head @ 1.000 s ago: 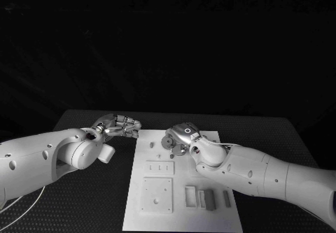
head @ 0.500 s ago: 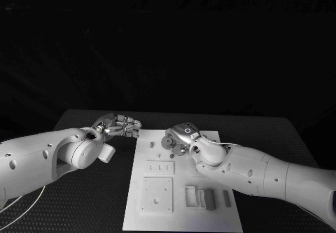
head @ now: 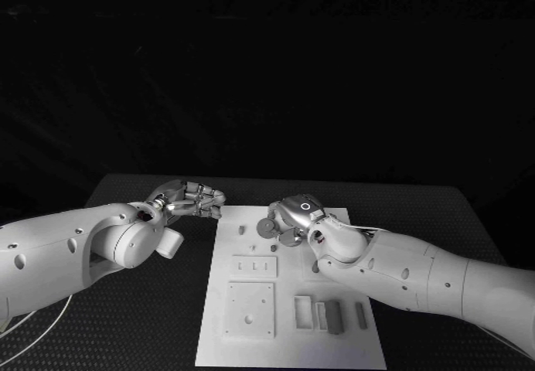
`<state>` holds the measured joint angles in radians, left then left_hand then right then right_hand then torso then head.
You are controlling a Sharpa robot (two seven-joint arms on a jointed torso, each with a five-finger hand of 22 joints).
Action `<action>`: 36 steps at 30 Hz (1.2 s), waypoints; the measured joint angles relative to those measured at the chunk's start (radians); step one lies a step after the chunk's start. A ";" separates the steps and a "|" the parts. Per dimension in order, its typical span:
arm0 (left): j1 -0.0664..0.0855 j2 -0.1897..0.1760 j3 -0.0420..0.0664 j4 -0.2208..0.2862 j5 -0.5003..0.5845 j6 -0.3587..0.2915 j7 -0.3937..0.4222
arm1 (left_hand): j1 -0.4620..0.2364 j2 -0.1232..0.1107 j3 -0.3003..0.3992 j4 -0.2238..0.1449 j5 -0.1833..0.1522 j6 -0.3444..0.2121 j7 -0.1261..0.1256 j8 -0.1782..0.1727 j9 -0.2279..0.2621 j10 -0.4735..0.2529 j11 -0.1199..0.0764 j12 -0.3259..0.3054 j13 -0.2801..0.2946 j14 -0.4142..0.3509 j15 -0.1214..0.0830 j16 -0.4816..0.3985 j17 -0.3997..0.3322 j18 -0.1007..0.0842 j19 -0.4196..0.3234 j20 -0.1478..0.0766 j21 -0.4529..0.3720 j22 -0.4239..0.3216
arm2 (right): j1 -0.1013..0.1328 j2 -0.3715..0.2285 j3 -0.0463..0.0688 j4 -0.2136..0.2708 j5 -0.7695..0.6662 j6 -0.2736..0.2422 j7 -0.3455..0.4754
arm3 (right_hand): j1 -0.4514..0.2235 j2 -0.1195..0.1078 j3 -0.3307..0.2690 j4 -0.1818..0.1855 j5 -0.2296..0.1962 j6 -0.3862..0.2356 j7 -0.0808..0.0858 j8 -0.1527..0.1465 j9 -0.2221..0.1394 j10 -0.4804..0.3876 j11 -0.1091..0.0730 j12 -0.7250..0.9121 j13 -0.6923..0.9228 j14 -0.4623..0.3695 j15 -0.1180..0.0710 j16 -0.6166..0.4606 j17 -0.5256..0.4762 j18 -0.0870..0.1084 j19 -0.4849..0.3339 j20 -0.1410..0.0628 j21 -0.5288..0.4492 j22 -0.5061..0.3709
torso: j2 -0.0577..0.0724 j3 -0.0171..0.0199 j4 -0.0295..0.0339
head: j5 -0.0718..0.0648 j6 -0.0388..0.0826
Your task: Assemble the parts on the task board
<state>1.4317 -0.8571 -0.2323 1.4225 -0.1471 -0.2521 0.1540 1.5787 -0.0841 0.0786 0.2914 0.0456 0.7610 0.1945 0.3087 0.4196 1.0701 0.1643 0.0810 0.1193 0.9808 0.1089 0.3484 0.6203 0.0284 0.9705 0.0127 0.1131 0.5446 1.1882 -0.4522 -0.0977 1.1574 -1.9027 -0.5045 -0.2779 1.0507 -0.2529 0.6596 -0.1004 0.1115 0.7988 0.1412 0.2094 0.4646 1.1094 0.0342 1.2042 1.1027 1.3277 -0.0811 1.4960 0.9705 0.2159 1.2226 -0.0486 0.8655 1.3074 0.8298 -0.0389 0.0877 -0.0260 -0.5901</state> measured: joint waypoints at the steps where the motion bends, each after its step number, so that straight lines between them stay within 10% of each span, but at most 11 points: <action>1: 0.000 0.000 0.000 0.000 0.000 0.000 0.000 | 0.000 0.000 0.000 0.000 0.000 0.000 0.000 0.000 0.000 0.000 0.000 0.000 0.000 0.000 0.000 0.000 0.000 0.000 0.000 0.000 0.000 0.000 | 0.000 -0.003 0.000 0.003 0.002 -0.001 0.000 | 0.000 0.000 0.000 0.003 0.000 0.000 0.000 0.000 0.000 0.000 0.000 0.000 0.000 0.001 0.001 0.000 0.000 0.000 0.002 -0.001 0.000 0.000 | 0.000 0.0000 0.0000 | 0.000 0.000; 12: 0.000 -0.002 0.000 0.000 0.000 0.000 0.000 | 0.000 0.000 0.000 0.000 0.000 0.000 0.000 0.000 0.000 0.000 0.000 0.000 0.000 0.000 0.000 -0.004 0.001 0.000 0.000 0.000 0.000 -0.001 | 0.002 -0.033 0.012 0.042 0.019 -0.010 -0.001 | -0.001 -0.009 0.001 0.026 0.000 -0.010 0.003 0.000 0.000 0.000 0.000 0.000 -0.001 0.001 0.001 0.000 0.004 0.000 0.003 -0.003 -0.004 0.000 | 0.000 0.0012 -0.0011 | 0.002 0.002; 24: 0.000 -0.011 0.000 0.000 -0.002 0.000 0.000 | 0.000 0.000 0.000 0.000 0.000 0.000 0.000 0.000 -0.001 0.000 0.000 -0.001 0.001 0.000 0.000 -0.004 0.002 0.000 0.000 0.000 0.000 -0.001 | 0.037 -0.173 0.069 0.149 0.111 -0.017 0.002 | 0.022 0.000 -0.004 0.032 0.000 0.004 0.004 0.018 0.008 -0.003 0.004 0.000 -0.003 -0.009 0.011 -0.004 -0.007 -0.001 0.005 -0.001 -0.004 0.000 | 0.000 0.0019 -0.0037 | -0.001 0.013; 31: 0.001 -0.016 0.000 -0.009 -0.016 0.001 0.002 | 0.000 0.000 0.000 0.000 0.000 0.000 0.000 0.000 -0.002 0.000 0.000 -0.005 0.001 0.000 0.000 -0.004 0.003 0.000 0.000 0.000 -0.004 -0.001 | 0.064 -0.266 0.072 0.179 0.230 -0.015 0.030 | 0.036 0.002 -0.017 0.019 0.000 0.004 0.004 0.022 0.008 -0.018 0.018 -0.009 -0.016 -0.028 0.025 -0.023 -0.060 -0.002 -0.006 0.003 -0.010 0.000 | -0.001 0.0047 -0.0095 | -0.003 0.021; 36: 0.001 -0.016 0.000 -0.016 -0.022 0.004 0.002 | 0.000 0.000 0.000 0.000 0.000 0.000 0.000 0.000 -0.002 0.000 0.000 -0.005 0.001 0.000 0.000 -0.008 0.003 0.000 0.000 0.000 -0.004 -0.001 | 0.066 -0.302 0.071 0.141 0.402 0.007 0.195 | 0.057 0.023 -0.014 -0.011 0.000 -0.007 0.015 0.024 0.005 -0.065 0.021 -0.079 -0.073 -0.080 0.028 -0.076 -0.109 -0.003 -0.057 0.024 -0.046 0.000 | -0.002 0.0099 -0.0151 | -0.001 0.027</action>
<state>1.4327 -0.8729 -0.2326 1.4070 -0.1694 -0.2479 0.1563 1.5787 -0.0841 0.0785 0.2914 0.0455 0.7610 0.1945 0.3088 0.4181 1.0701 0.1643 0.0764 0.1198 0.9807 0.1089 0.3405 0.6232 0.0282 0.9705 0.0127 0.1093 0.5431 1.2546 -0.7540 -0.0270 1.2983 -1.5006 -0.4974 -0.0830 1.1078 -0.2300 0.6458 -0.1119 0.1115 0.7914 0.1565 0.2330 0.4695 1.0440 0.0548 1.1250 1.0298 1.2473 -0.0528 1.4201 0.8617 0.2132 1.1653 -0.0246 0.8198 1.3073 0.8278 -0.0290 0.0726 -0.0272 -0.5630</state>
